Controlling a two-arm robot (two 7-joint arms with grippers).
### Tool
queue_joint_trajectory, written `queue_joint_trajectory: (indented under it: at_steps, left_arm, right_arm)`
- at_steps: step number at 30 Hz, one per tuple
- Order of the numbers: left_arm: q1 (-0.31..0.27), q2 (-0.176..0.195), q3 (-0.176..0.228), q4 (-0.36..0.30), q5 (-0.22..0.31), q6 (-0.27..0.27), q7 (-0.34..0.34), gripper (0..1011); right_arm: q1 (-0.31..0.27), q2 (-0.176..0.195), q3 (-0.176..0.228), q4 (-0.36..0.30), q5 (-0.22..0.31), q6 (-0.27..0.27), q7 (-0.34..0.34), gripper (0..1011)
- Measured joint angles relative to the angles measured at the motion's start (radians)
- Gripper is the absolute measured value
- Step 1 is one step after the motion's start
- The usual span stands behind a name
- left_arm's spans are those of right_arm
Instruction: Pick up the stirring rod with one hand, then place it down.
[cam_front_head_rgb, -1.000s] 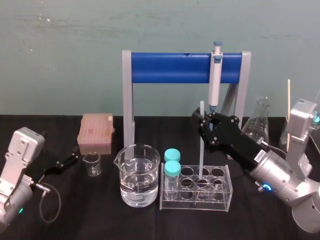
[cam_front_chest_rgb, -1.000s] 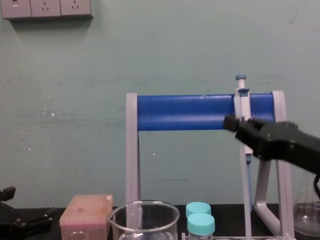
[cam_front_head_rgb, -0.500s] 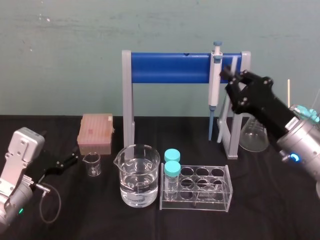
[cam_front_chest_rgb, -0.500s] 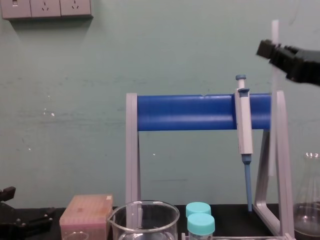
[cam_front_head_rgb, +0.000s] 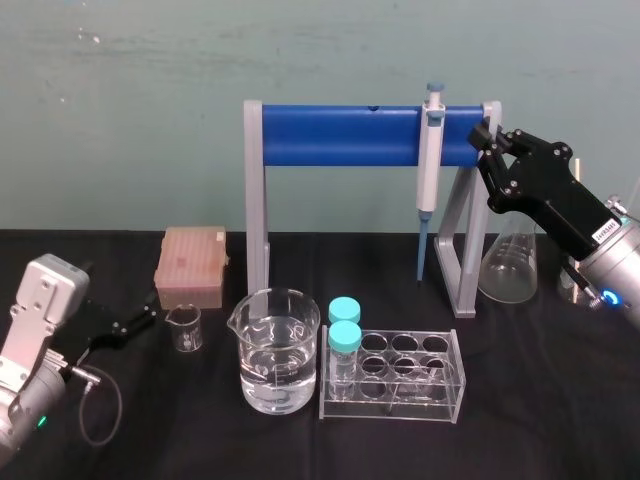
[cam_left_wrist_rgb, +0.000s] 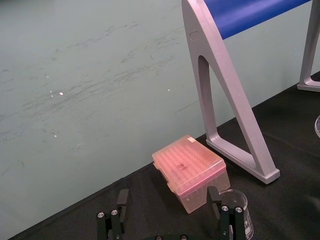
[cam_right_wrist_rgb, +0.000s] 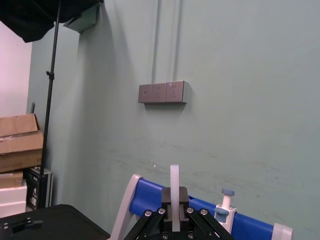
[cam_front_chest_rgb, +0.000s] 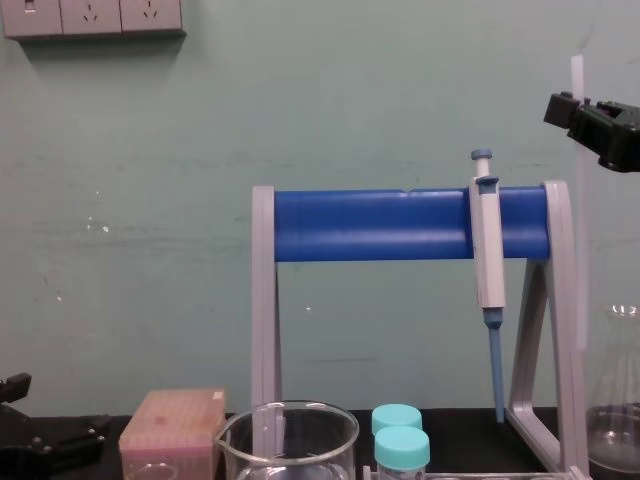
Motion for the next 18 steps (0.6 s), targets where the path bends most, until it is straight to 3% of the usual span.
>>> queue_joint_trajectory:
  at_steps: [18]
  left_arm:
    - [0.000,0.000,0.000,0.000,0.000,0.000,0.000,1000]
  right_arm:
    - [0.005,-0.010,0.003,0.020,-0.009,0.012,0.002,72]
